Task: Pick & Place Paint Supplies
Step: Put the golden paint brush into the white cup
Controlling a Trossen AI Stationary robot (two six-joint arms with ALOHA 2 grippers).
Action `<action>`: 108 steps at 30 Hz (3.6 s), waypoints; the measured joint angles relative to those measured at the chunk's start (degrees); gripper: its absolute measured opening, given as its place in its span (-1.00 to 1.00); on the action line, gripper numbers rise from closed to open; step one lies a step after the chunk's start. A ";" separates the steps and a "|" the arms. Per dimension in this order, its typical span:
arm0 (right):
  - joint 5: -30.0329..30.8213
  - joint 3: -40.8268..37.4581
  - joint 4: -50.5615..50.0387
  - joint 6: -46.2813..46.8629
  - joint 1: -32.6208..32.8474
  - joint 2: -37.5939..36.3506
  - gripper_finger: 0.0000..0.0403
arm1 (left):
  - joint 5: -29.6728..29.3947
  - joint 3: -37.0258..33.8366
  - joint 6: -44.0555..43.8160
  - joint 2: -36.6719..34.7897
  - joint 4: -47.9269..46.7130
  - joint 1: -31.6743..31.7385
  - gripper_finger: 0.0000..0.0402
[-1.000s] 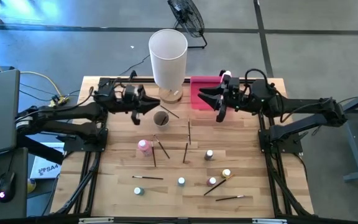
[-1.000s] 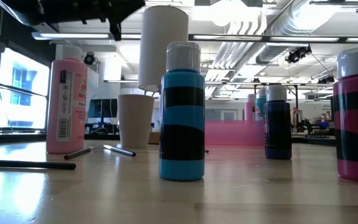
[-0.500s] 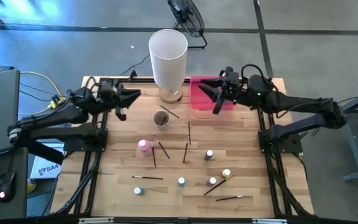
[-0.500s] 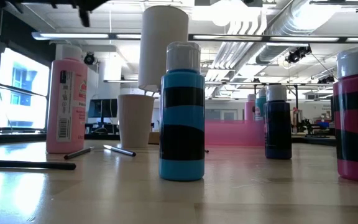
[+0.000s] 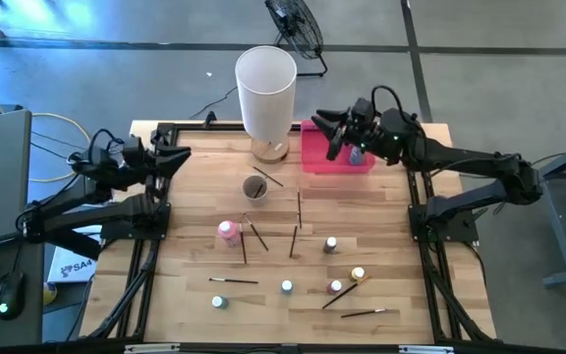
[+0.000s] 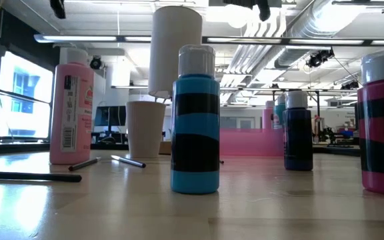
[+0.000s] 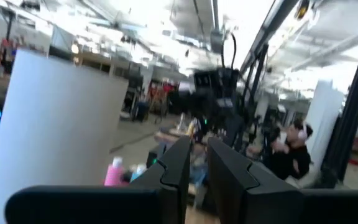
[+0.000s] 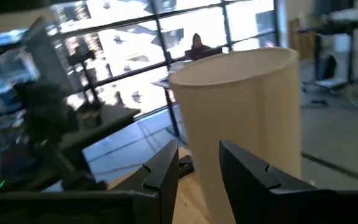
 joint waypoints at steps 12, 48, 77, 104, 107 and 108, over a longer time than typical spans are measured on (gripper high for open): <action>7.09 0.00 3.41 12.84 0.13 2.91 -0.46 | -14.89 -0.07 7.53 -2.21 -5.80 0.00 -0.73; 22.74 18.78 -8.56 1.24 12.92 11.52 -0.98 | -15.76 -0.02 4.71 -2.17 -10.63 0.00 -0.73; 6.01 19.96 -41.99 41.36 7.10 25.58 -0.98 | -15.67 0.00 4.70 -2.15 -14.01 -0.02 -0.73; 5.30 17.94 -42.74 42.82 7.33 29.56 -0.97 | -15.63 0.00 4.70 -2.15 -14.09 -0.02 -0.73; 3.76 17.90 -42.69 42.76 7.43 30.39 -0.97 | -15.69 0.00 4.70 -2.15 -14.07 -0.02 -0.73; 3.02 17.90 -42.93 42.62 7.45 30.50 -0.97 | -15.69 0.00 4.70 -2.15 -14.10 -0.02 -0.73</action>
